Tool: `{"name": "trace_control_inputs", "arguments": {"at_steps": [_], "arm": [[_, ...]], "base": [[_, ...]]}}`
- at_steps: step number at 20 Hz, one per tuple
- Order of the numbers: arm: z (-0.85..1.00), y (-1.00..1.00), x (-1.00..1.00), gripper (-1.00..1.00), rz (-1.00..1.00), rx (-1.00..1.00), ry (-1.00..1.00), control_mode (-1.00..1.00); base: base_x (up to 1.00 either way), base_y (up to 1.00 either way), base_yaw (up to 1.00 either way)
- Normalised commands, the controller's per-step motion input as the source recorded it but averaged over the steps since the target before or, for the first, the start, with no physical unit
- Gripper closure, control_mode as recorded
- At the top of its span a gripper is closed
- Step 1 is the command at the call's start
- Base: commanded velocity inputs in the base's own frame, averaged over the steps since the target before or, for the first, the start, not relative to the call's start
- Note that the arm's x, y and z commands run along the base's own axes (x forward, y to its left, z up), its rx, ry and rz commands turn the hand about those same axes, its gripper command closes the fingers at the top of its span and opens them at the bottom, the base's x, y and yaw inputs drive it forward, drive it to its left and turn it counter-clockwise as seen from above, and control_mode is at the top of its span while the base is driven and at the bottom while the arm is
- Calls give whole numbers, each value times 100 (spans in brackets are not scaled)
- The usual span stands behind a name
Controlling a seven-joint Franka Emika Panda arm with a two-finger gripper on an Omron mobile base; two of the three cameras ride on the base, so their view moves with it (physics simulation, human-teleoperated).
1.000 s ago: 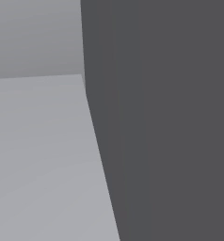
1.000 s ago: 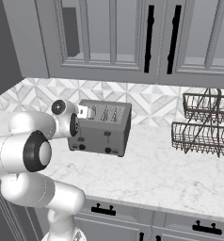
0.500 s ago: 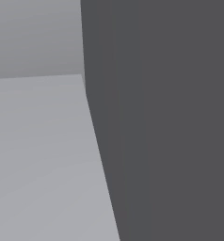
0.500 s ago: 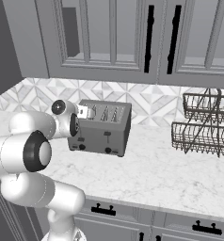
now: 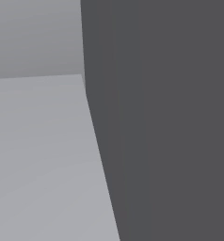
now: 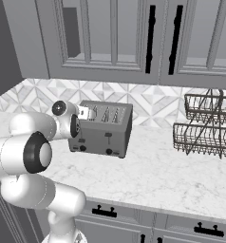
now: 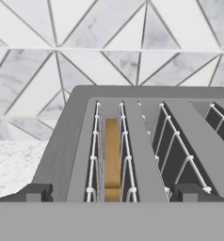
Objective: Start the toaster. Once the lever pops up, take the bread to the plate on the dining counter.
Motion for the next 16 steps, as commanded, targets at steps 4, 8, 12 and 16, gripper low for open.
{"name": "trace_control_inputs", "arguments": {"at_steps": [4, 8, 12, 16], "arm": [[0, 0, 0, -100, 0, 0, 0, -100], [0, 0, 0, -100, 0, 0, 0, -100], [0, 0, 0, -100, 0, 0, 0, -100], [0, 0, 0, -100, 0, 0, 0, -100]], "base": [[0, 0, 0], [0, 0, 0], [0, 0, 0], [0, 0, 0]]}}
